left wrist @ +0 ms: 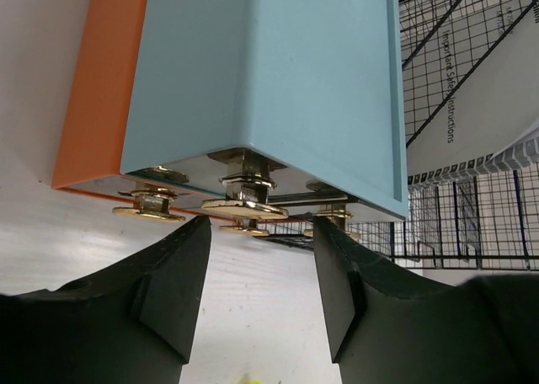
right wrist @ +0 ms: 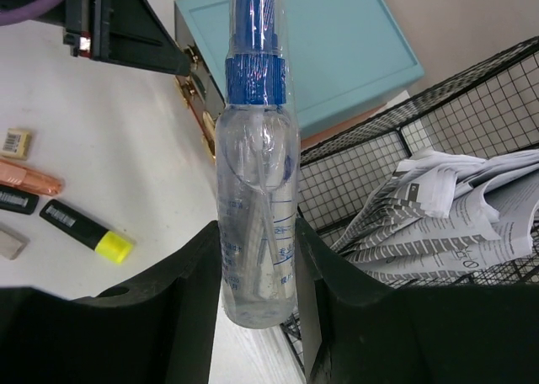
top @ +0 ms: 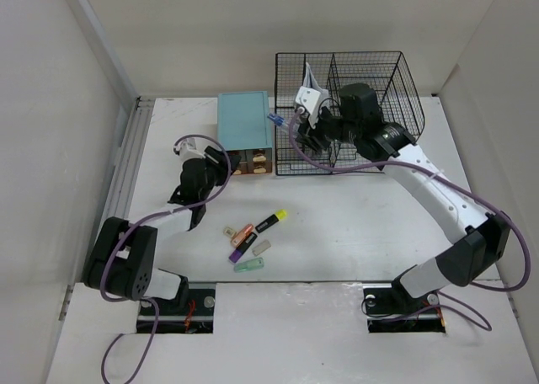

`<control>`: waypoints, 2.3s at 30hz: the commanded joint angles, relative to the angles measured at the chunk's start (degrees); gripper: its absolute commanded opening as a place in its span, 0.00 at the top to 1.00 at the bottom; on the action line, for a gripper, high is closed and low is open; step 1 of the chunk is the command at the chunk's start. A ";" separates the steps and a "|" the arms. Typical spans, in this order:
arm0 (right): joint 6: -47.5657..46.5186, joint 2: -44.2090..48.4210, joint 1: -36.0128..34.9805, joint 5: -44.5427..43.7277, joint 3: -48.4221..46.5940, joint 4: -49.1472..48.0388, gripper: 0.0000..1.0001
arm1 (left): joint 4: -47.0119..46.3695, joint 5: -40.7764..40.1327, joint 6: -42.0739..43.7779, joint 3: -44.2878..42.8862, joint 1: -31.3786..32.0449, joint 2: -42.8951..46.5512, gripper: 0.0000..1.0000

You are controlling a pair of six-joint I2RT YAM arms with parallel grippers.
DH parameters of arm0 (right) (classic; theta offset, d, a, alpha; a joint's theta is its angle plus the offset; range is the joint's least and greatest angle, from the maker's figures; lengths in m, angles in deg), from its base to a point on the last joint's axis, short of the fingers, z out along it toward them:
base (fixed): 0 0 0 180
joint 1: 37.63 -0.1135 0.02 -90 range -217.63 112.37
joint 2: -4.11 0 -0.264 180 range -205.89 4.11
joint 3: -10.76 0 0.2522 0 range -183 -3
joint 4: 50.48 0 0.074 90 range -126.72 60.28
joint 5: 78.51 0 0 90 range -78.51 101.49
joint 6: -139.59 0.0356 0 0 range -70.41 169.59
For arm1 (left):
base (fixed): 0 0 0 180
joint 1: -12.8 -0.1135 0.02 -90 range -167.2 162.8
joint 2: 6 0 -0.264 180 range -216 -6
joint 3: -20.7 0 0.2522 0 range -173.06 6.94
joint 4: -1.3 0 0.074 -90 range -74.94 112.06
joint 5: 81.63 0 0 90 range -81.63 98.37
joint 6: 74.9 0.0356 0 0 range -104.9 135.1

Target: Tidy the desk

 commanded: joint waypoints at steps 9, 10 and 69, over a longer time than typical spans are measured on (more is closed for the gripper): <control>0.86 3.29 0.94 3.80 1.55 -4.65 1.00 | -5.31 -7.11 0.10 -3.19 1.48 -1.75 0.65; 0.86 3.29 0.94 3.80 1.55 -4.65 1.00 | -5.31 -7.81 0.10 -3.19 2.01 -1.75 0.66; 40.30 -17.09 -6.79 26.64 -13.13 -3.50 1.00 | 40.99 -14.49 0.63 4.47 11.42 57.57 0.20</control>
